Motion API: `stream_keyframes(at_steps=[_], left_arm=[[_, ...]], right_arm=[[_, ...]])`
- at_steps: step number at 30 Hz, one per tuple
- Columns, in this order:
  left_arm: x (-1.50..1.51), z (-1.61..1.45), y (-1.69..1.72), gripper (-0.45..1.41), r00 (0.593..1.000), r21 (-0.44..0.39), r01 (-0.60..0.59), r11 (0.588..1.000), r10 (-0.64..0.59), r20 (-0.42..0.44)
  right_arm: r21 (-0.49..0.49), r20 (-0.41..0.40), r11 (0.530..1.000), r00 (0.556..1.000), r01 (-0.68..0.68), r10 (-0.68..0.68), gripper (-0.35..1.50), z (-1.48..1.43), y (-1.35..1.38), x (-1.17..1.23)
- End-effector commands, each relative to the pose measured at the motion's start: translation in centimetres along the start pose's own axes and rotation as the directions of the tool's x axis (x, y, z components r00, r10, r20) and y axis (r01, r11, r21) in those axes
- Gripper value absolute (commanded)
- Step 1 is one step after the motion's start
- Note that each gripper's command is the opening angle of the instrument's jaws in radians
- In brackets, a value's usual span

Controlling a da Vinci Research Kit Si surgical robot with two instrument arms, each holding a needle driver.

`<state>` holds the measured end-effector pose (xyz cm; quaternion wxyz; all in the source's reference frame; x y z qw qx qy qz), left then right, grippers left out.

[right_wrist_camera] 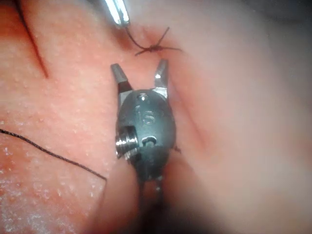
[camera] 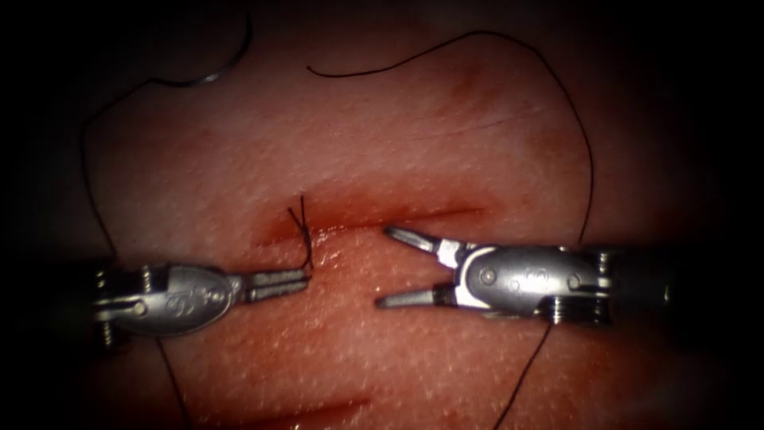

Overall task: Wound Closure
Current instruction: Pick up remaining tail with left hand, then cut excess suture using blades on the right tool

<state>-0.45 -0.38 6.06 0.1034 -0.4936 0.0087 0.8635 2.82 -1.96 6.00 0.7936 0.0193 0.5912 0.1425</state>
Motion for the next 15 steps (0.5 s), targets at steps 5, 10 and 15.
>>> stream_keyframes(at_steps=[5, 10, 15], left_arm=[[-0.08, 0.11, -0.06, -0.45, 0.999, -0.014, -0.002, 1.000, 0.001, -0.050], [-0.17, 0.15, -0.10, -0.45, 0.994, -0.037, -0.010, 0.999, 0.006, -0.110], [-0.17, 0.14, -0.10, -0.45, 0.991, -0.037, -0.012, 0.999, 0.007, -0.131]], right_arm=[[0.041, -0.036, 0.998, 0.998, 0.056, -0.055, 1.08, 0.42, -0.02, 0.04], [-0.005, -0.039, 0.997, 0.996, 0.082, -0.082, 1.06, 0.59, 0.06, 0.10], [-0.030, -0.041, 0.997, 0.996, 0.073, -0.075, 1.05, 0.70, 0.12, 0.15]])
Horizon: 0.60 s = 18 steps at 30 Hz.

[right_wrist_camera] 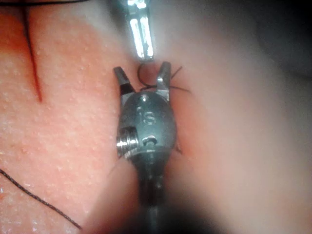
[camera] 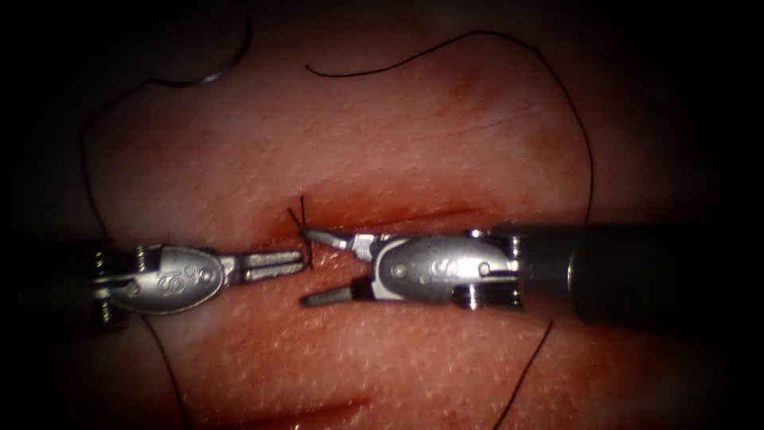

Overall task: Wound Closure
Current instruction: Cut excess suture using blades on the right tool

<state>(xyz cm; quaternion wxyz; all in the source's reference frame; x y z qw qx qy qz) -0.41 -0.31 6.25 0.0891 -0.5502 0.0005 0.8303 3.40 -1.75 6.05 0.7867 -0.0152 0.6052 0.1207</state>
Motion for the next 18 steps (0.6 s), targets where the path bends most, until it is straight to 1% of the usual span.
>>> stream_keyframes(at_steps=[1, 2, 4, 6, 8, 10, 14, 15, 18], left_arm=[[0.00, 0.05, 0.00, -0.45, 1.000, 0.001, -0.002, 1.000, 0.002, -0.007], [0.00, 0.05, 0.00, -0.45, 1.000, 0.001, -0.002, 1.000, 0.002, -0.007], [0.03, 0.03, 0.03, -0.45, 1.000, -0.004, -0.002, 1.000, 0.002, -0.012], [0.05, 0.02, 0.04, -0.45, 1.000, -0.002, -0.001, 1.000, 0.001, -0.014], [0.06, 0.02, 0.05, -0.45, 1.000, -0.002, -0.001, 1.000, 0.001, -0.014], [0.07, 0.01, 0.06, -0.45, 1.000, -0.001, -0.001, 1.000, 0.001, -0.014], [0.08, 0.01, 0.06, -0.45, 1.000, -0.001, -0.001, 1.000, 0.001, -0.014], [0.09, 0.01, 0.07, -0.45, 1.000, -0.001, -0.001, 1.000, 0.001, -0.014], [0.11, 0.01, 0.09, -0.45, 1.000, 0.000, -0.001, 1.000, 0.001, -0.013]], right_arm=[[-0.007, -0.001, 1.000, 1.000, 0.007, -0.007, 1.03, 0.15, 0.02, -0.01], [-0.007, -0.001, 1.000, 1.000, 0.007, -0.007, 1.03, 0.15, 0.02, -0.01], [-0.015, 0.001, 1.000, 1.000, 0.012, -0.012, 1.05, 0.25, -0.01, -0.04], [-0.024, 0.004, 1.000, 1.000, 0.019, -0.019, 1.11, 0.37, -0.06, -0.08], [-0.027, 0.005, 0.999, 1.000, 0.020, -0.020, 1.11, 0.41, -0.07, -0.09], [-0.033, 0.007, 0.999, 1.000, 0.022, -0.022, 1.05, 0.51, -0.09, -0.10], [-0.035, 0.003, 0.999, 1.000, 0.020, -0.020, 1.01, 0.56, -0.07, -0.08], [-0.037, -0.005, 0.999, 1.000, 0.017, -0.018, 0.96, 0.59, -0.06, -0.05], [-0.044, -0.012, 0.999, 1.000, 0.015, -0.016, 0.96, 0.64, -0.06, -0.02]])
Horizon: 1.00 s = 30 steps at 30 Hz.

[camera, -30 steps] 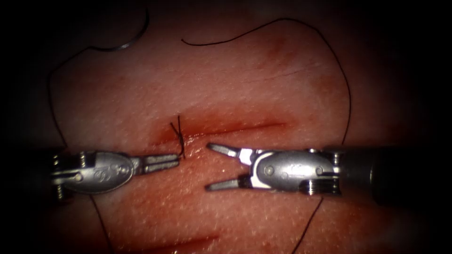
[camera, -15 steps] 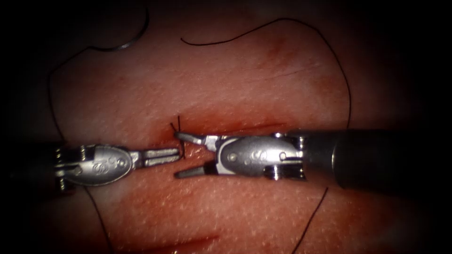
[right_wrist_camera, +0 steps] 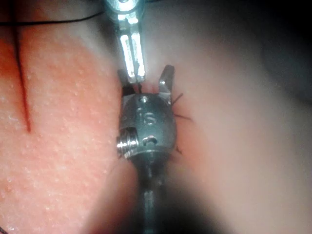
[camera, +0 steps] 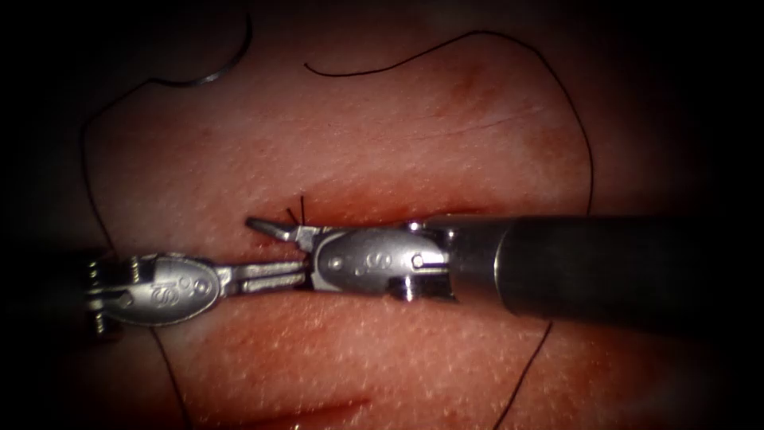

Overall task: Wound Closure
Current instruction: Cut excess suture using blades on the right tool, then release suture off-cut from left grasper

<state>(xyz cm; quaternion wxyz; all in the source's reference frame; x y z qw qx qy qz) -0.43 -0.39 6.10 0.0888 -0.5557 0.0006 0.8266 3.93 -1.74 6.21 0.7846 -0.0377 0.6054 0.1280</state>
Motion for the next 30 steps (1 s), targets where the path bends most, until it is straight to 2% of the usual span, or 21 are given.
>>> stream_keyframes(at_steps=[1, 6, 9, 10, 11, 12, 13, 14, 20, 24, 25, 26, 27, 29, 30], left_arm=[[-0.01, 0.07, 0.00, -0.45, 1.000, 0.001, -0.001, 1.000, 0.001, 0.000], [0.04, 0.06, 0.04, -0.45, 1.000, -0.002, -0.001, 1.000, 0.001, -0.004], [0.07, 0.07, 0.06, -0.45, 1.000, -0.001, 0.000, 1.000, 0.000, -0.004], [0.07, 0.07, 0.06, -0.45, 1.000, -0.001, 0.000, 1.000, 0.000, -0.004], [0.08, 0.08, 0.06, -0.45, 1.000, -0.002, 0.000, 1.000, 0.000, -0.006], [0.08, 0.08, 0.06, -0.45, 1.000, -0.002, 0.000, 1.000, 0.000, -0.006], [0.08, 0.09, 0.07, -0.45, 1.000, -0.001, 0.000, 1.000, 0.000, -0.006], [0.08, 0.10, 0.07, -0.45, 1.000, -0.001, -0.001, 1.000, 0.001, -0.006], [0.08, 0.10, 0.07, -0.45, 1.000, -0.001, -0.001, 1.000, 0.001, -0.006], [0.09, 0.06, 0.09, -0.45, 1.000, -0.004, -0.002, 1.000, 0.002, -0.007], [0.10, 0.00, 0.11, -0.45, 1.000, -0.008, -0.003, 1.000, 0.003, -0.009], [0.10, 0.00, 0.11, -0.45, 1.000, -0.008, -0.003, 1.000, 0.003, -0.009], [0.12, -0.08, 0.14, -0.45, 1.000, -0.013, -0.006, 1.000, 0.005, -0.016], [0.13, -0.11, 0.14, -0.45, 1.000, -0.011, -0.006, 1.000, 0.006, -0.017], [0.17, -0.24, 0.15, -0.45, 1.000, 0.006, -0.003, 1.000, 0.004, -0.010]], right_arm=[[0.000, -0.005, 1.000, 1.000, 0.001, -0.001, 0.96, 0.11, 0.00, 0.00], [0.001, -0.007, 1.000, 1.000, 0.005, -0.005, 0.89, 0.14, -0.03, -0.01], [0.001, -0.008, 1.000, 1.000, 0.005, -0.005, 0.79, 0.16, -0.03, -0.02], [0.001, -0.008, 1.000, 1.000, 0.005, -0.005, 0.71, 0.16, -0.03, -0.02], [0.002, -0.008, 1.000, 1.000, 0.006, -0.006, 0.21, 0.15, -0.03, -0.02], [0.002, -0.008, 1.000, 1.000, 0.006, -0.006, 0.21, 0.15, -0.03, -0.02], [0.000, -0.011, 1.000, 1.000, 0.006, -0.006, 0.02, 0.15, -0.03, -0.02], [-0.010, -0.022, 1.000, 1.000, 0.006, -0.006, -0.35, 0.16, -0.03, -0.02], [-0.038, -0.020, 0.998, 0.999, -0.048, 0.047, -0.35, 0.15, -0.03, -0.02], [-0.037, -0.023, 0.999, 0.999, -0.030, 0.029, -0.35, 0.11, -0.02, -0.03], [-0.027, -0.024, 1.000, 1.000, -0.002, 0.002, 0.74, 0.00, 0.00, -0.03], [-0.027, -0.024, 1.000, 1.000, -0.002, 0.002, 0.74, 0.00, 0.00, -0.03], [-0.015, -0.024, 1.000, 1.000, 0.005, -0.005, 1.03, -0.17, 0.06, -0.02], [-0.023, -0.022, 1.000, 1.000, 0.009, -0.009, 1.03, -0.24, 0.08, -0.02], [-0.049, -0.027, 0.999, 0.999, 0.021, -0.023, 1.04, -0.50, 0.17, 0.01]])
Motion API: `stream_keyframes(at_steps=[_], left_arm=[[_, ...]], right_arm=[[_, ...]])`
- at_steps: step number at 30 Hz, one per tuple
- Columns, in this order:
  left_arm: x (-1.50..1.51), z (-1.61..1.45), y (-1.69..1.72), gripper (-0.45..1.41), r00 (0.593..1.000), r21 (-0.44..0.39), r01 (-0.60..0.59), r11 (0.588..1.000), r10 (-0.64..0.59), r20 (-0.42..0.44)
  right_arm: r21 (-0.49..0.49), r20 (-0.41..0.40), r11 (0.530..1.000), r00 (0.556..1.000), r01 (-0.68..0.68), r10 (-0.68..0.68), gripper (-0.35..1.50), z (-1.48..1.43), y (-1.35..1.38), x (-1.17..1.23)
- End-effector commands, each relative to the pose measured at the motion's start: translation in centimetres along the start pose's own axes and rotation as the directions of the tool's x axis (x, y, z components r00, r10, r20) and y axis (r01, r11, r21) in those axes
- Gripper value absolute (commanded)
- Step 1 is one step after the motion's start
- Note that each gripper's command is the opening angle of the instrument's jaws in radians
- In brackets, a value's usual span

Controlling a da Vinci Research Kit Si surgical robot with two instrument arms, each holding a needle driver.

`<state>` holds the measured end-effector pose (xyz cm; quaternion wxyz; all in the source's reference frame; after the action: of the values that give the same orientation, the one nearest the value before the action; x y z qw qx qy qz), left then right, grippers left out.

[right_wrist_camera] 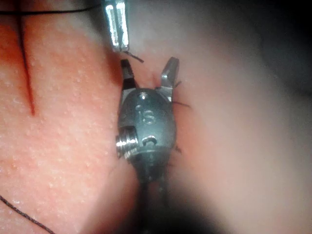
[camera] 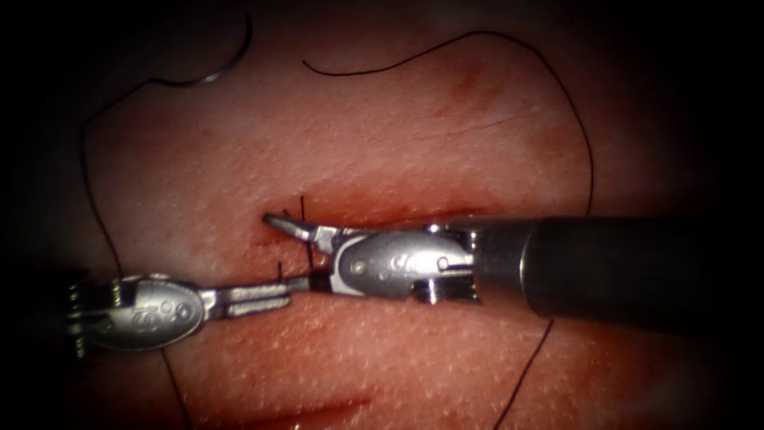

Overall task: Wound Closure
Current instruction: Release suture off-cut from left grasper

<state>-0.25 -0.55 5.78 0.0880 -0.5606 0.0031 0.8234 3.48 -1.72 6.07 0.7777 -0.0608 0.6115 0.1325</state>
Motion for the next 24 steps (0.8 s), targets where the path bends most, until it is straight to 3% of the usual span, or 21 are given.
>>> stream_keyframes(at_steps=[1, 10, 17, 18, 20, 21, 24], left_arm=[[-0.01, 0.01, -0.02, -0.45, 1.000, 0.013, -0.005, 1.000, 0.004, 0.007], [-0.06, -0.20, -0.16, -0.45, 1.000, 0.059, -0.001, 0.998, 0.000, 0.025], [-0.43, -0.12, -0.49, -0.45, 0.997, 0.103, 0.003, 0.995, -0.010, 0.076], [-0.60, -0.10, -0.63, -0.45, 0.992, 0.142, -0.018, 0.990, 0.000, 0.127], [-0.67, -0.09, -0.69, -0.45, 0.989, 0.160, -0.026, 0.987, 0.002, 0.150], [-0.93, -0.09, -0.88, -0.45, 0.965, 0.237, -0.079, 0.968, 0.015, 0.262], [-1.17, -0.10, -1.00, -0.45, 0.961, 0.239, -0.096, 0.966, 0.028, 0.274]], right_arm=[[-0.020, -0.002, 1.000, 1.000, 0.006, -0.006, 1.04, -0.12, 0.09, -0.02], [-0.078, 0.005, 0.997, 1.000, 0.012, -0.012, 1.04, -0.65, 0.29, 0.06], [-0.104, 0.014, 0.995, 1.000, 0.009, -0.008, 0.98, -0.87, 0.34, 0.06], [-0.105, 0.016, 0.994, 1.000, 0.009, -0.008, 0.96, -0.89, 0.35, 0.05], [-0.107, 0.018, 0.994, 1.000, 0.010, -0.008, 0.96, -0.90, 0.35, 0.04], [-0.106, 0.017, 0.994, 1.000, 0.011, -0.009, 0.93, -0.90, 0.35, 0.03], [-0.107, 0.017, 0.994, 1.000, 0.012, -0.010, 0.91, -0.90, 0.34, 0.03]])
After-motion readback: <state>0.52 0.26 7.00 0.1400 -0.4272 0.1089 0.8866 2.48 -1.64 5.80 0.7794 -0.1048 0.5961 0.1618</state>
